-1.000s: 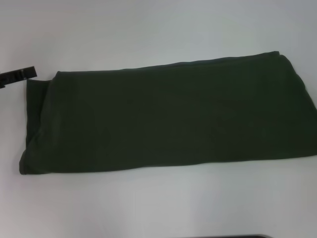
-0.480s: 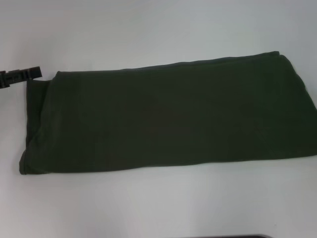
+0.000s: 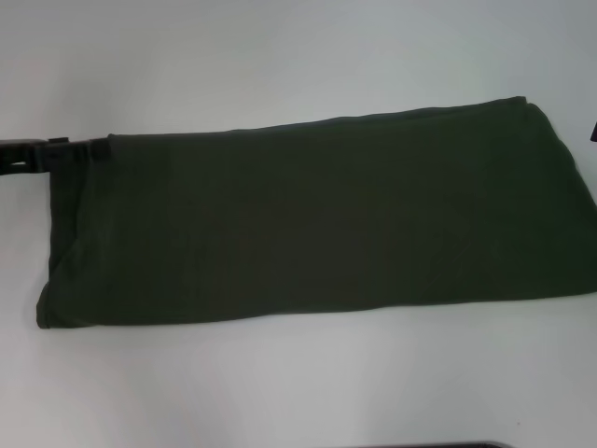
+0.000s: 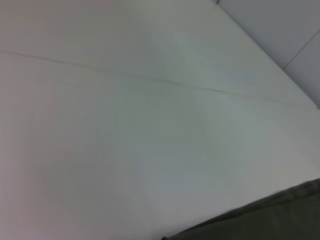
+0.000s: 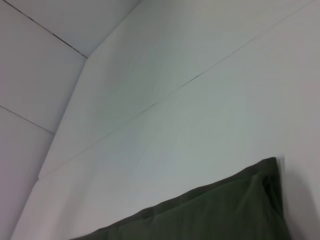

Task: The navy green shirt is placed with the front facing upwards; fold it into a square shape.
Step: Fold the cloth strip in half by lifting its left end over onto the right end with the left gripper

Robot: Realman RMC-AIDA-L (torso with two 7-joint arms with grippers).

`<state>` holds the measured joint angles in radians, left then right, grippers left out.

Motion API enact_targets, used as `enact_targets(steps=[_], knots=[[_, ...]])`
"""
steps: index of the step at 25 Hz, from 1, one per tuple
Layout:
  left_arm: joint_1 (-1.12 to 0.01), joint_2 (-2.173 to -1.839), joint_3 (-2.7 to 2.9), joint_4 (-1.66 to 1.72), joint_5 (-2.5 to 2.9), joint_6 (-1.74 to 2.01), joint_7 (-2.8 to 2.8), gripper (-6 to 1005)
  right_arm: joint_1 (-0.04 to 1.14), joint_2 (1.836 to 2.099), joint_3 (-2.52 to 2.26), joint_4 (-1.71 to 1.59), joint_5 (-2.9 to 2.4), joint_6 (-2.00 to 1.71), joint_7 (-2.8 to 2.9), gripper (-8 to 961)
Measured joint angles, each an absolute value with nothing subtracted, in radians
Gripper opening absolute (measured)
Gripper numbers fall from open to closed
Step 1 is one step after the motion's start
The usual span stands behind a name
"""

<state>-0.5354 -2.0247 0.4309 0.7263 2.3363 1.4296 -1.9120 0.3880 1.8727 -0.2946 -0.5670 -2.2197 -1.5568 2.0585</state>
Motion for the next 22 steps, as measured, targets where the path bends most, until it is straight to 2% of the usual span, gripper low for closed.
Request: enact_targets(steps=[11,22], knots=[[-0.563,-2.055,0.519,0.724,2.343,1.309,-1.918,875,0.393,1.876,-0.298,-0.561,-2.220,-1.560,2.072,740],[-0.575,-2.068,0.552,0.721,2.344,1.234,-1.918,876,0.394,1.879,-0.298,-0.560,-2.220,-1.563,2.075,739]])
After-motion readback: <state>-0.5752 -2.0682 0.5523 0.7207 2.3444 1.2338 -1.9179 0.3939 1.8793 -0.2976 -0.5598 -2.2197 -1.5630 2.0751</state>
